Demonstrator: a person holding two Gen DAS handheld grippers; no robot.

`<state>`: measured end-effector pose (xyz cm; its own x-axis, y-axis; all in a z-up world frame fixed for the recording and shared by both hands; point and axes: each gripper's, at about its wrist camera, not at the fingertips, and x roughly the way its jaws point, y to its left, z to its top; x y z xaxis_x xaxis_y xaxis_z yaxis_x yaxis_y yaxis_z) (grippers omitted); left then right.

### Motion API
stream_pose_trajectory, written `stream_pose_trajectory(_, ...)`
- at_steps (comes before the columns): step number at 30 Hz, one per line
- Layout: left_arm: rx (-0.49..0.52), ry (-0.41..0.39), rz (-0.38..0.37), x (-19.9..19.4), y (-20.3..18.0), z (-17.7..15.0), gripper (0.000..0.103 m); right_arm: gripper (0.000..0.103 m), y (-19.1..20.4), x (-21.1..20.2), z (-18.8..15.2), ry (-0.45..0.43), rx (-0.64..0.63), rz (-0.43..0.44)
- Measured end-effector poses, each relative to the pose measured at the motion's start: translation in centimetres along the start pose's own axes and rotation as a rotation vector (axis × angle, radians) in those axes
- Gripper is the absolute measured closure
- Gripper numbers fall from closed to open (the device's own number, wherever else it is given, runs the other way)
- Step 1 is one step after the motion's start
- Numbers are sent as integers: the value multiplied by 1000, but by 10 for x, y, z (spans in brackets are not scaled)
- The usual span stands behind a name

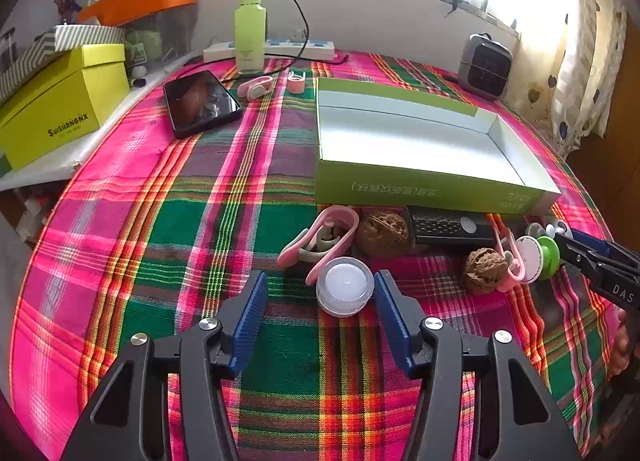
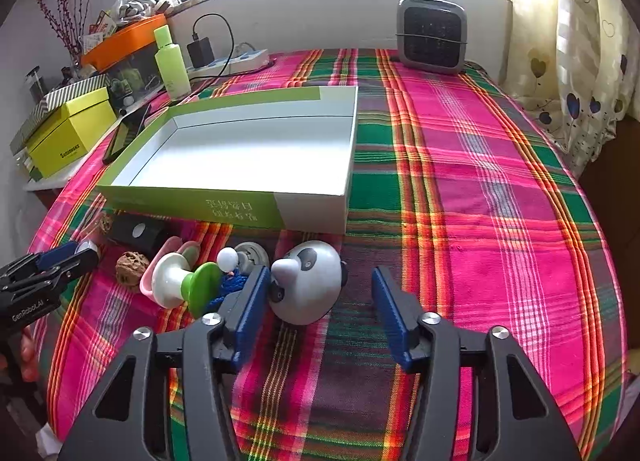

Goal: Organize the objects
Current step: 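Close the left gripper on the white round jar while the right gripper grasps the white panda toy, then lift the white jar with the left gripper while the right gripper lifts the panda toy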

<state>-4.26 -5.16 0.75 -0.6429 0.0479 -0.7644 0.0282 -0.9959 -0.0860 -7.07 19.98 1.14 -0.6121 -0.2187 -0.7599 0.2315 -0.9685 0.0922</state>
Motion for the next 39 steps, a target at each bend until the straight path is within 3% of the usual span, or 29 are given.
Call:
stream_pose_trajectory(2, 1, 1, 1, 0, -1, 0, 55, 62, 4, 0, 0, -3, -21, 9)
stream_pose_trajectory(7, 3, 3, 3, 1, -3, 1, 67, 71, 10, -1, -1, -7, -45, 5)
stream_pose_trajectory(8, 4, 3, 2, 1, -3, 1, 68, 77, 11, -1, -1, -6, -47, 6)
stream_pose_trajectory(10, 5, 4, 0, 1, -3, 1, 74, 78, 11, -2, -2, -6, -48, 6)
stream_pose_trajectory(12, 3, 4, -3, 1, -3, 1, 77, 81, 11, -3, -2, -9, -47, 2)
stream_pose_trajectory(13, 2, 3, -1, 1, -3, 1, 77, 89, 10, -4, -3, -10, -44, 5)
stream_pose_trajectory(14, 1, 5, -3, 1, -4, 1, 77, 91, 10, -4, -3, -11, -43, 6)
stream_pose_trajectory(23, 12, 11, -33, -6, -13, -9, 77, 91, 5, -12, -10, -19, -16, 34)
stream_pose_trajectory(36, 60, 19, -78, -16, -40, -21, 77, 91, 2, -33, -40, 35, 102, 311)
stream_pose_trajectory(39, 67, 16, -72, -16, -44, -22, 77, 91, 5, -34, -43, 37, 103, 308)
